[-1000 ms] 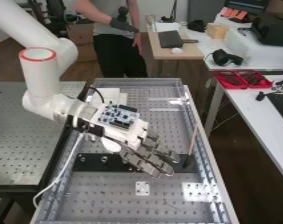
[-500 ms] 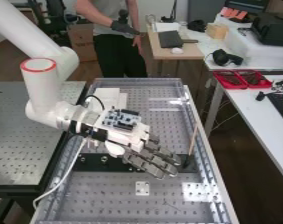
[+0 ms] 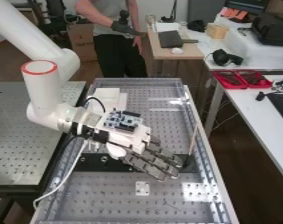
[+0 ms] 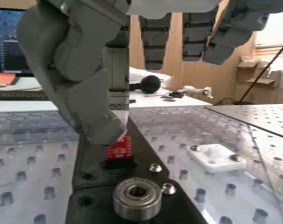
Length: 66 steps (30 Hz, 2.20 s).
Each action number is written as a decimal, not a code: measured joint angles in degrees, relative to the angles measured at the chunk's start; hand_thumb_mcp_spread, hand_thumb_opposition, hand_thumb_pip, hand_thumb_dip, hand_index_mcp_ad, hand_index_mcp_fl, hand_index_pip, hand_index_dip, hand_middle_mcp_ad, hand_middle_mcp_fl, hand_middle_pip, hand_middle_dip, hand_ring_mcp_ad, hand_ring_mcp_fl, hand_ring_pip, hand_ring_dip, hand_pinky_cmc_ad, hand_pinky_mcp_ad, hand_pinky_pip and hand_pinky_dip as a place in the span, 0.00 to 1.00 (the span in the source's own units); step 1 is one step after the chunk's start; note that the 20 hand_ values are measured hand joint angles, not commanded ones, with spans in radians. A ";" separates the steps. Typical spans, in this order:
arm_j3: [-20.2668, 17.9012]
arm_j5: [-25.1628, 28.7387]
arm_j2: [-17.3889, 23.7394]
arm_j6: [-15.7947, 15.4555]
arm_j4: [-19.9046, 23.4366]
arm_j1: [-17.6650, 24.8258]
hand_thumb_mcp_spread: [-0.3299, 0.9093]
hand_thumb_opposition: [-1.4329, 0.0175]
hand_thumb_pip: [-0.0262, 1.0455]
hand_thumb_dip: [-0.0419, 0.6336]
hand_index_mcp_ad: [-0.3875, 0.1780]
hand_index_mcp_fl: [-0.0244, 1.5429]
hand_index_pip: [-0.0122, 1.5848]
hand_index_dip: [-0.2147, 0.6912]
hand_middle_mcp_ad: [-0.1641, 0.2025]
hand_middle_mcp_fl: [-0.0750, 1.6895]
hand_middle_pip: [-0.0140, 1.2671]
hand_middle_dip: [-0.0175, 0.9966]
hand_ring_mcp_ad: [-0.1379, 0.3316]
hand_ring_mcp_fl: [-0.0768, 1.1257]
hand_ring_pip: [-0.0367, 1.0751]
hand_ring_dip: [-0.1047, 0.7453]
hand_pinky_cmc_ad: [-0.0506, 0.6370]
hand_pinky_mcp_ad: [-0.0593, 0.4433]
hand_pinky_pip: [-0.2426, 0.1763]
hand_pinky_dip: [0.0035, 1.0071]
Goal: Grab the pcb board and place it in the clear container
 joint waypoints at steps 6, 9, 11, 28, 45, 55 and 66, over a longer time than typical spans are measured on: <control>0.35 -0.09 -0.29 -0.03 -0.62 -0.25 0.63 0.33 0.70 0.58 0.49 0.20 0.92 0.39 0.65 0.07 0.12 0.17 0.72 0.07 0.11 0.15 0.46 0.41 0.44 0.19; 0.37 -0.09 -0.44 0.08 -0.74 -0.34 0.63 0.33 0.70 0.58 0.49 0.20 0.92 0.39 0.65 0.07 0.12 0.17 0.72 0.07 0.11 0.15 0.46 0.41 0.44 0.19; 0.40 -0.06 -0.59 0.20 -0.78 -0.41 0.63 0.33 0.70 0.58 0.49 0.20 0.92 0.39 0.65 0.07 0.12 0.17 0.72 0.07 0.11 0.15 0.46 0.41 0.44 0.19; 0.80 -0.27 -1.72 1.38 -0.73 -0.71 0.63 0.33 0.70 0.58 0.50 0.21 0.95 0.39 0.66 0.07 0.12 0.17 0.72 0.07 0.11 0.15 0.46 0.41 0.44 0.19; 0.96 -0.44 -1.63 2.04 0.10 -0.85 0.64 0.29 0.66 0.55 0.42 0.32 0.95 0.37 0.65 0.11 0.12 0.17 0.73 0.09 0.12 0.15 0.48 0.42 0.48 0.19; 0.22 -0.34 3.77 1.40 0.41 -1.03 0.66 0.30 0.65 0.55 0.44 0.32 0.94 0.37 0.65 0.12 0.12 0.17 0.72 0.10 0.13 0.16 0.50 0.42 0.48 0.19; -3.02 -1.06 14.96 2.13 1.40 3.34 0.66 0.30 0.64 0.55 0.44 0.34 0.92 0.37 0.65 0.12 0.12 0.17 0.72 0.10 0.13 0.16 0.50 0.42 0.48 0.19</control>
